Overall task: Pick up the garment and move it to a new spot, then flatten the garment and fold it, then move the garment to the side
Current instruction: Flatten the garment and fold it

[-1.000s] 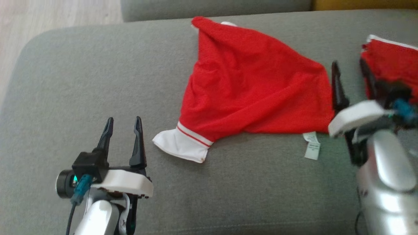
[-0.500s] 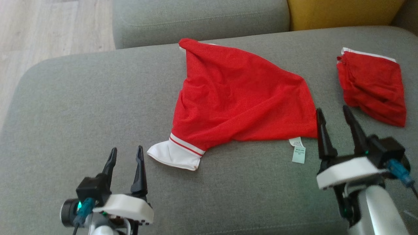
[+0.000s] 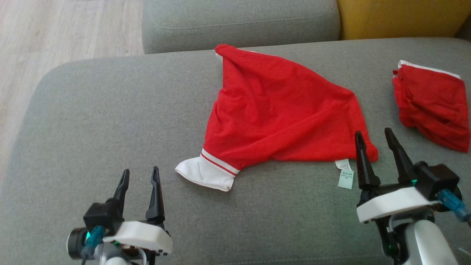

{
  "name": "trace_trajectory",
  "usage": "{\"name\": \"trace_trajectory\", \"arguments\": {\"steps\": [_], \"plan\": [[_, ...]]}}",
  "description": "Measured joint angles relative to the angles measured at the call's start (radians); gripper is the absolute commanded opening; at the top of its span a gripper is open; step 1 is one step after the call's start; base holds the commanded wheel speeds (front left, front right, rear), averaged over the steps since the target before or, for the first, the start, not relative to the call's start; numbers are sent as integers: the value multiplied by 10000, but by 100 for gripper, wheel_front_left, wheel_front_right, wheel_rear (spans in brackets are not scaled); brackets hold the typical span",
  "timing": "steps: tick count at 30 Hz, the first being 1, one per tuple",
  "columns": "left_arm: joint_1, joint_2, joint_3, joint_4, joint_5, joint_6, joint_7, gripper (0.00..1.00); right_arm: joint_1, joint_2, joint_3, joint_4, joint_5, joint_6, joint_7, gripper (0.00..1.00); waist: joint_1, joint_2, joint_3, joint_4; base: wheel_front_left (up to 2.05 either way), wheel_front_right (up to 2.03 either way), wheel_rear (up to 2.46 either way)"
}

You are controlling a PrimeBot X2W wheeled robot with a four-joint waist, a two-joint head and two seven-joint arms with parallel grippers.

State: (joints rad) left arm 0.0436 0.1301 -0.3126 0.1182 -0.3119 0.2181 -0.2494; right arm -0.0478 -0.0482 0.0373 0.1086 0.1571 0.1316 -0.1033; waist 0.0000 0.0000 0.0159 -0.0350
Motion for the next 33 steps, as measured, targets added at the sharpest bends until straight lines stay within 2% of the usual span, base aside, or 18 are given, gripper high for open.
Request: {"name": "trace_trajectory", "arguments": {"steps": [14,19,24,29,33], "plan": [[-13,17,-40,196,100,-115,88,100,5,2,-58,-12,0,0,159,100,0,0,147,22,0,0,0],[-395,148,-270,531,73,-433,1066,100,3,2,-132,-13,0,0,171,100,0,0,313,8,0,0,0],[-1373,127,-384,1095,-397,-874,2178,100,-7,4,-105,2,0,0,171,100,0,0,549,-77,0,0,0],[-2016,96,-387,1879,-681,-918,3177,100,-35,6,-81,58,0,0,155,100,0,0,855,-278,0,0,0],[-2369,146,-366,2437,-711,-920,3570,100,-65,6,-82,165,0,0,146,100,0,0,1105,-478,0,0,0]]}}
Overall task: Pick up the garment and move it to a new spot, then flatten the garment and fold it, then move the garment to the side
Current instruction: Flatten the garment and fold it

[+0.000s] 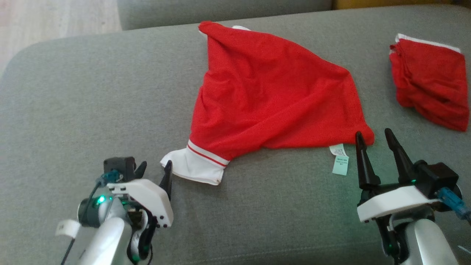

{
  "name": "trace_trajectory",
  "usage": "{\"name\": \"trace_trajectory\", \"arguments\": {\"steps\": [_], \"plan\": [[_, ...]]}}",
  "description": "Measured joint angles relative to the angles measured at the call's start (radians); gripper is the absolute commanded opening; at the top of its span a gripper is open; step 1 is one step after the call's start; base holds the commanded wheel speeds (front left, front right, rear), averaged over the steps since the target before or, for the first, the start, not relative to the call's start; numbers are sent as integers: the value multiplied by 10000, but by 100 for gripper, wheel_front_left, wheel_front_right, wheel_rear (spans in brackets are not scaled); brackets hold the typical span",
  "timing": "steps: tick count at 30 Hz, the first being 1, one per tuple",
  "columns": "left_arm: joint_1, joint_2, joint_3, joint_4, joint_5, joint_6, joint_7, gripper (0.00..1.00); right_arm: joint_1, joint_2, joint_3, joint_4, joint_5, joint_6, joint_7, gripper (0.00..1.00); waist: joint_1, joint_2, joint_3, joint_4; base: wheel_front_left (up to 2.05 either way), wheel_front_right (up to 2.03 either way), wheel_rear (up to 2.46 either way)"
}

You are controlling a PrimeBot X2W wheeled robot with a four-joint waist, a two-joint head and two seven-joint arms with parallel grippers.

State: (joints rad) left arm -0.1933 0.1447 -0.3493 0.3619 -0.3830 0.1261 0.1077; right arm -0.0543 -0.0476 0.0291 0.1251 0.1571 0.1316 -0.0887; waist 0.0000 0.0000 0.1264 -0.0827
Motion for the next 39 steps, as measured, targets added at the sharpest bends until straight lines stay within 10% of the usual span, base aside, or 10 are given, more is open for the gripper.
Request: {"name": "trace_trajectory", "arguments": {"steps": [11,13,17,39], "plan": [[-420,96,-25,616,-176,-132,408,95,-188,0,-29,151,0,0,-169,100,0,0,362,-370,0,0,0],[-421,115,-50,683,-224,-209,497,43,-189,0,-27,178,0,0,-171,100,0,0,392,-414,0,0,0],[-437,107,-73,686,-251,-221,447,0,-189,0,-42,209,0,0,-174,100,0,0,438,-469,0,0,0],[1244,23,669,-2088,-842,516,-1283,0,-1321,23,-1883,3338,-614,0,464,100,0,0,578,741,0,0,0]]}}
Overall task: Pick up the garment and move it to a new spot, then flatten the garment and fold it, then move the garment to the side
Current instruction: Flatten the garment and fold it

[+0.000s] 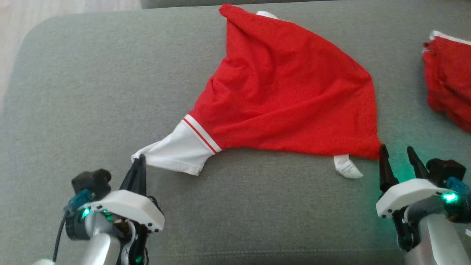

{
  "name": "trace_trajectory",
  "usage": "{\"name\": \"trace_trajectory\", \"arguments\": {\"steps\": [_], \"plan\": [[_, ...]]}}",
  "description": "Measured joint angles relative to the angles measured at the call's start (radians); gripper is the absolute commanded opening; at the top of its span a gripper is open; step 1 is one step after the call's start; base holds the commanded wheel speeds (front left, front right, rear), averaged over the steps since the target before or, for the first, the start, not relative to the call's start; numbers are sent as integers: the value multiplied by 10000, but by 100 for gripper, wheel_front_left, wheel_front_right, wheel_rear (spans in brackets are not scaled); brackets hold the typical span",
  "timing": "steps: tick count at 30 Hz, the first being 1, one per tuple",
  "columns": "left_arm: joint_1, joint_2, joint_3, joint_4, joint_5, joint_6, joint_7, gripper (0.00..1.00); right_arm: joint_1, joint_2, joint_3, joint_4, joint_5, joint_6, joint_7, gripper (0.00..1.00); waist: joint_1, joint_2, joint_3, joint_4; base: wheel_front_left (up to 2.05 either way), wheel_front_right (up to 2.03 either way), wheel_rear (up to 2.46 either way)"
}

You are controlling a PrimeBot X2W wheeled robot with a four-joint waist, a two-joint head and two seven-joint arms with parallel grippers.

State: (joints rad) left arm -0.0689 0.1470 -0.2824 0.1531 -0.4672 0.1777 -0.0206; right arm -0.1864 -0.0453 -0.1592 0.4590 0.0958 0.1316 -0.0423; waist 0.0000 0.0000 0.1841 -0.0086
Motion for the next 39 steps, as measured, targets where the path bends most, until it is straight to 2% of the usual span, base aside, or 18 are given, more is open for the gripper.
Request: {"name": "trace_trajectory", "arguments": {"steps": [4,9,19,20,22,23,26,31,34,39], "plan": [[260,31,12,-439,-19,86,6,0,-186,-2,-111,754,-92,0,-2,100,0,0,61,330,0,0,0],[412,29,-33,-637,-19,165,13,0,-414,-2,255,1308,40,0,-29,100,0,0,118,565,0,0,0],[435,29,-128,-853,-21,224,13,0,-367,-36,1406,1285,639,0,221,100,0,0,55,588,0,0,0],[435,29,-128,-853,-21,224,13,0,-367,-36,1406,1285,639,0,221,89,0,0,55,588,0,0,0],[436,33,-121,-861,-21,247,12,0,-229,-36,1567,1141,802,0,311,45,0,0,49,524,0,0,0],[437,35,-119,-863,-21,249,12,0,-210,-35,1572,1110,813,0,328,36,0,0,42,486,0,0,0],[438,40,-123,-867,-42,245,0,0,-135,-35,1546,1085,830,0,353,0,0,0,-28,406,0,0,0],[441,59,-79,-880,-50,244,-259,0,-16,-12,1542,897,1174,0,-115,0,0,0,-303,285,0,0,0],[437,88,4,-1147,-107,230,-539,0,-29,-10,1572,253,1432,0,-648,0,0,0,-653,155,0,0,0],[278,211,167,-2011,-107,146,-884,0,-29,-10,1561,-1187,1432,0,-915,0,0,0,-1243,-45,0,0,0]]}}
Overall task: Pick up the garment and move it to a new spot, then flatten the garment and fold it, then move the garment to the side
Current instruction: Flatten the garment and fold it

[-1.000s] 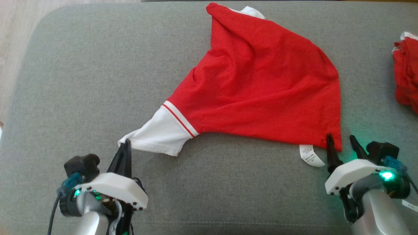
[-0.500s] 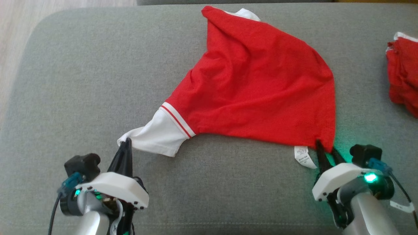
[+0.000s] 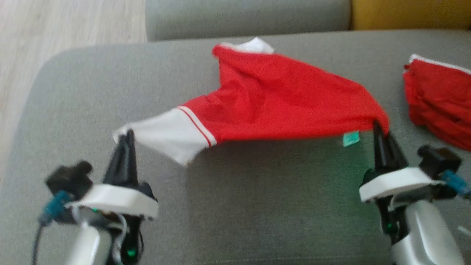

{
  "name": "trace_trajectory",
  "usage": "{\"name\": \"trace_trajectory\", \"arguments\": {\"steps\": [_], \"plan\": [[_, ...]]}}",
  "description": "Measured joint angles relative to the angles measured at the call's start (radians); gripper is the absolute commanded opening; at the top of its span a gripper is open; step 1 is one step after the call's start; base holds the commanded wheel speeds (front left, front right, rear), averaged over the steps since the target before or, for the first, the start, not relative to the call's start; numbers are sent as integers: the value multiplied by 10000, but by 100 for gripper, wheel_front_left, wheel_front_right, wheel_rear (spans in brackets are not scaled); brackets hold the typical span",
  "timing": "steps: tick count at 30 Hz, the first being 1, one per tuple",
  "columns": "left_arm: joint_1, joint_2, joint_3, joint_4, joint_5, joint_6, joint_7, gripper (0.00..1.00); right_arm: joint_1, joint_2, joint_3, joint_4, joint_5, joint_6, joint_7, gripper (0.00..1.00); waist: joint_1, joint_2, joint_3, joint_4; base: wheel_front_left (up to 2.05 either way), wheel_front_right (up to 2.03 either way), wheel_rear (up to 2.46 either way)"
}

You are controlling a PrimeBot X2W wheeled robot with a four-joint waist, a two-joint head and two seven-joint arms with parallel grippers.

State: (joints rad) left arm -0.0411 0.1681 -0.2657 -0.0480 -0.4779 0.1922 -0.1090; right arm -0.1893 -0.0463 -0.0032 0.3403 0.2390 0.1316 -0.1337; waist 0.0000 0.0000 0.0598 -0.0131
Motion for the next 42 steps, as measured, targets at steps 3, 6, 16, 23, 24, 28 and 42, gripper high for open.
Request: {"name": "trace_trajectory", "arguments": {"steps": [3,6,16,23,24,28,42], "plan": [[-430,244,140,-867,50,-13,-40,0,0,-2,-2,-1287,-15,0,8,0,0,0,-385,-139,0,0,0],[-1077,537,211,-2100,349,-31,138,0,-13,-2,-23,-2817,-211,0,142,0,0,0,-693,-312,0,0,0],[-4466,1496,161,-4650,1444,-299,1843,0,-517,-4,-337,-6893,-782,0,1327,0,0,0,-900,-724,0,0,0],[-5816,1653,-38,-3977,1580,-625,2525,0,-799,-6,-554,-7214,-690,0,2061,0,0,0,-428,-761,0,0,0],[-5954,1662,-69,-3714,1546,-696,2573,0,-938,-8,-560,-6999,-554,0,2123,0,0,0,-295,-758,0,0,0],[-6824,1760,-121,-2309,1446,-1112,2475,0,-2208,-12,-433,-5568,-360,0,2309,0,0,0,356,-755,0,0,0],[-13588,1195,-449,3820,2855,-1822,-130,0,-10059,-161,-660,1795,-1756,0,-123,0,3,0,2688,-829,0,0,0]]}}
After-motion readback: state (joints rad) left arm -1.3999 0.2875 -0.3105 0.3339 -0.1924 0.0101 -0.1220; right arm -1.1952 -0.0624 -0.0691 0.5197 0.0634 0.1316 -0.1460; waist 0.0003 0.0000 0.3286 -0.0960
